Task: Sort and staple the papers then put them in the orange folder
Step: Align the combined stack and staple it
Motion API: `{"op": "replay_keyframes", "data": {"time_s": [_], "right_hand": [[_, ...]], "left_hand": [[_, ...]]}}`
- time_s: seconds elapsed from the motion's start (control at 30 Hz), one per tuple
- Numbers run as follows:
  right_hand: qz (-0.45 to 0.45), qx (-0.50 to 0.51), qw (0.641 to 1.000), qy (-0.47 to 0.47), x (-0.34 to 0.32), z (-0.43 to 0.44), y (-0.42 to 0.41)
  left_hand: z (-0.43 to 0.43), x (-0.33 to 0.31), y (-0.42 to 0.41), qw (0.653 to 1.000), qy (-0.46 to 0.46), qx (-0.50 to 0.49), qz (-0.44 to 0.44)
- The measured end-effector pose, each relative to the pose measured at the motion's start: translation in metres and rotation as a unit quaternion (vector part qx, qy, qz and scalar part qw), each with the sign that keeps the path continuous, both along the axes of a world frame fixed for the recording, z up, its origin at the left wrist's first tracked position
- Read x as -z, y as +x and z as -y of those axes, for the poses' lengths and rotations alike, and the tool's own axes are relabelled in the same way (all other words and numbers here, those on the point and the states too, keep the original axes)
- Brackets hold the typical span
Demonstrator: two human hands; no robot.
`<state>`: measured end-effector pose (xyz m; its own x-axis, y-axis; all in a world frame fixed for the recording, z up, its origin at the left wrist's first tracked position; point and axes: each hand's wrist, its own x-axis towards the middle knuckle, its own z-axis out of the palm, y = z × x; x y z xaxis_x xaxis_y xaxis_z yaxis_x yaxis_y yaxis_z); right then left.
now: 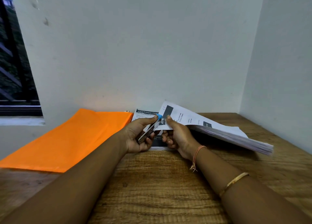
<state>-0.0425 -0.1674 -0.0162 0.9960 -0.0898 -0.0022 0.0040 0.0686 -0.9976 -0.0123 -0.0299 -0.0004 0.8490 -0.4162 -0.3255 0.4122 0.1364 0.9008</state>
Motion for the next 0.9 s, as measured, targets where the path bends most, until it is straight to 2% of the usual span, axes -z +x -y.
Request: {"op": "replay_keyframes", "data": {"time_s": [0.37,0.9], "right_hand": [[-0.009,0.000,0.998,-0.055,0.0003,-0.0020,-0.0023],[-0.008,-0.009,0.999,-0.046,0.0007,-0.0018,-0.0032]], "left_hand": [[0.0038,-0.0003,0.0009,0.998,0.006,-0.050,0.036],[0.0075,-0.0050,-0.0048,0.995,0.019,-0.081,0.049]]}}
